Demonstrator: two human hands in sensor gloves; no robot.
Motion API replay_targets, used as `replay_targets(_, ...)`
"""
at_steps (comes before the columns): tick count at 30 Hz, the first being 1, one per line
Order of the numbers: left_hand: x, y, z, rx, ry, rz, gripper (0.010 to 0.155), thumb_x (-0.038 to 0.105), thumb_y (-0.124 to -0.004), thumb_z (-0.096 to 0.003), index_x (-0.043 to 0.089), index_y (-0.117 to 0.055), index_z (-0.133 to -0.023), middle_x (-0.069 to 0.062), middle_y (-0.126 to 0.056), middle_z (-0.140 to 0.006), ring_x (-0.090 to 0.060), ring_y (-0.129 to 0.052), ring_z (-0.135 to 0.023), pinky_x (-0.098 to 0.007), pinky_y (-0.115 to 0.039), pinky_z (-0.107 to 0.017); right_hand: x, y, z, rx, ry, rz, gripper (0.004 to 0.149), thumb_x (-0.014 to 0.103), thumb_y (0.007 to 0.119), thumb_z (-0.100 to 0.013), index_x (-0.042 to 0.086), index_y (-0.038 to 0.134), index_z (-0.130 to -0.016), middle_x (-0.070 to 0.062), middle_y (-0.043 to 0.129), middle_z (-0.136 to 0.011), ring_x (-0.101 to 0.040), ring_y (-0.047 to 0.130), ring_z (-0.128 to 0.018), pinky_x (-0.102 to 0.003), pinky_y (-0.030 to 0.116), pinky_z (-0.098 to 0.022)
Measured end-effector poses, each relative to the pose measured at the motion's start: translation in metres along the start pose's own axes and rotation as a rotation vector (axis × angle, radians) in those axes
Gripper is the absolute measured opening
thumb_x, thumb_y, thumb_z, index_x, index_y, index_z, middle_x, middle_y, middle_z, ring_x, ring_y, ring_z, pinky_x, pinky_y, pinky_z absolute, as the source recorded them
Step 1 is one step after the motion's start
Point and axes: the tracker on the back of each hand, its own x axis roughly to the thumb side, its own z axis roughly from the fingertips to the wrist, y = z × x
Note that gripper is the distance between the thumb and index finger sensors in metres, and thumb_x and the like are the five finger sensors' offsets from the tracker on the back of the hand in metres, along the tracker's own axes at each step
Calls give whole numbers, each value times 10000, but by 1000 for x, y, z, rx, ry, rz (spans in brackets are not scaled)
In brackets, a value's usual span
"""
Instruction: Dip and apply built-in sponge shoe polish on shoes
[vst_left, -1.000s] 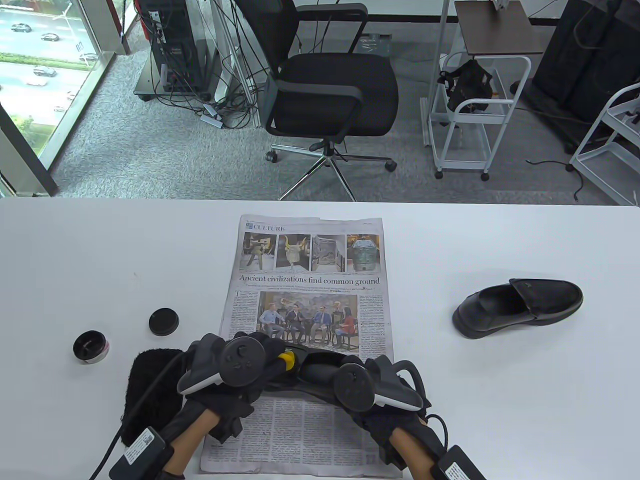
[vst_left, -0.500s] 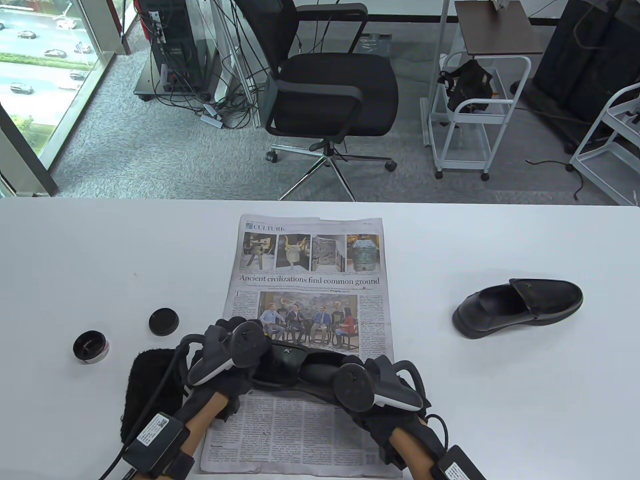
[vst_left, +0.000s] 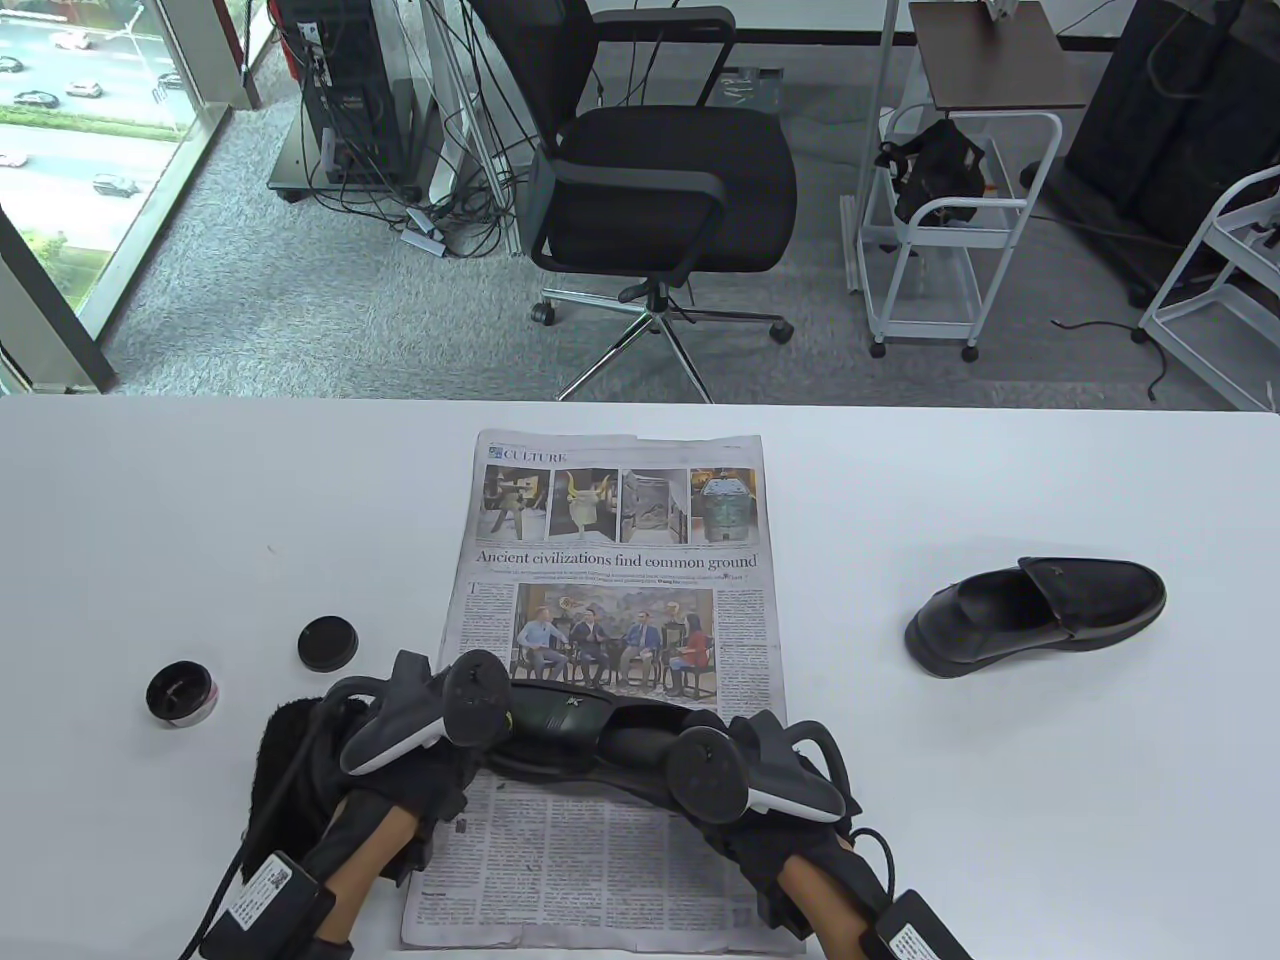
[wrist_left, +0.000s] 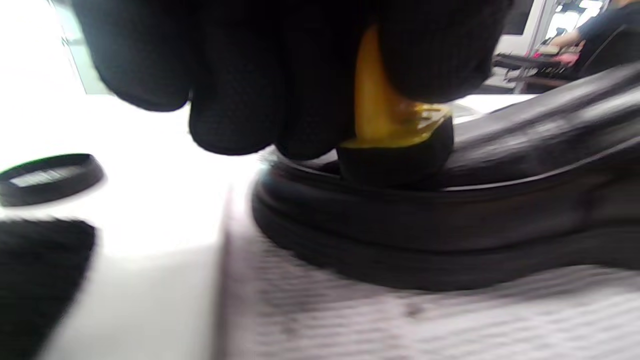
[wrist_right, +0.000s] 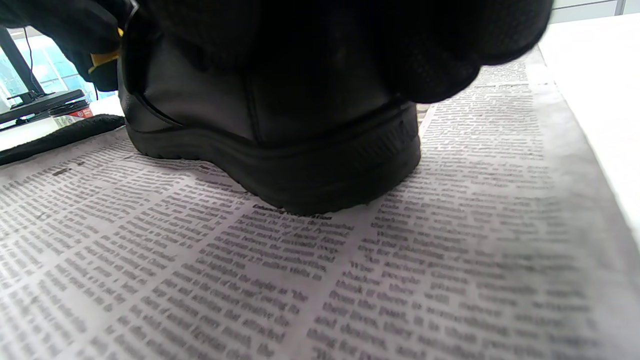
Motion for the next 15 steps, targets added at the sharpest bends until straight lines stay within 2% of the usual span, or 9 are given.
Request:
replay_targets(2,10,0,2,9,-32,35,520,435,-793,-556,65,-855,-917,-151,-1007,-763,-339,-996,-641,-582,-804,-557,0,0,0,-1,0,0,403,331,735,-456,226,742,-845,-75,638,-940,-482,814,-678,-604,711,-539)
replay_targets(5,22,0,3,93,-66,53,516,434,-793,-552,68,-860,-910,-148,-1012,-752,-330,-1002,-625,-572,-813,-547,0,0,0,-3,-1,3,402,331,734,-456,226,742,-844,-77,639,-939,-481,815,-676,-603,713,-538)
replay_targets(9,30,-2,1,165,-137,153,506,406,-786,-556,89,-810,-950,-152,-952,-799,-341,-944,-660,-585,-768,-569,0,0,0,-5,-4,7,402,332,734,-456,226,742,-844,-76,641,-937,-478,816,-676,-602,714,-536)
replay_targets(12,37,-6,-5,246,-176,106,515,384,-777,-558,104,-760,-990,-150,-903,-844,-343,-904,-678,-593,-738,-574,0,0,0,-5,-5,7,401,333,733,-456,227,742,-843,-77,640,-937,-479,819,-671,-602,714,-535)
replay_targets(15,38,-12,-13,277,-150,38,545,454,-699,-578,104,-749,-992,-159,-887,-857,-362,-887,-684,-608,-720,-571,0,0,0,-5,-4,9,402,332,733,-456,226,741,-844,-75,640,-938,-479,817,-674,-602,714,-536)
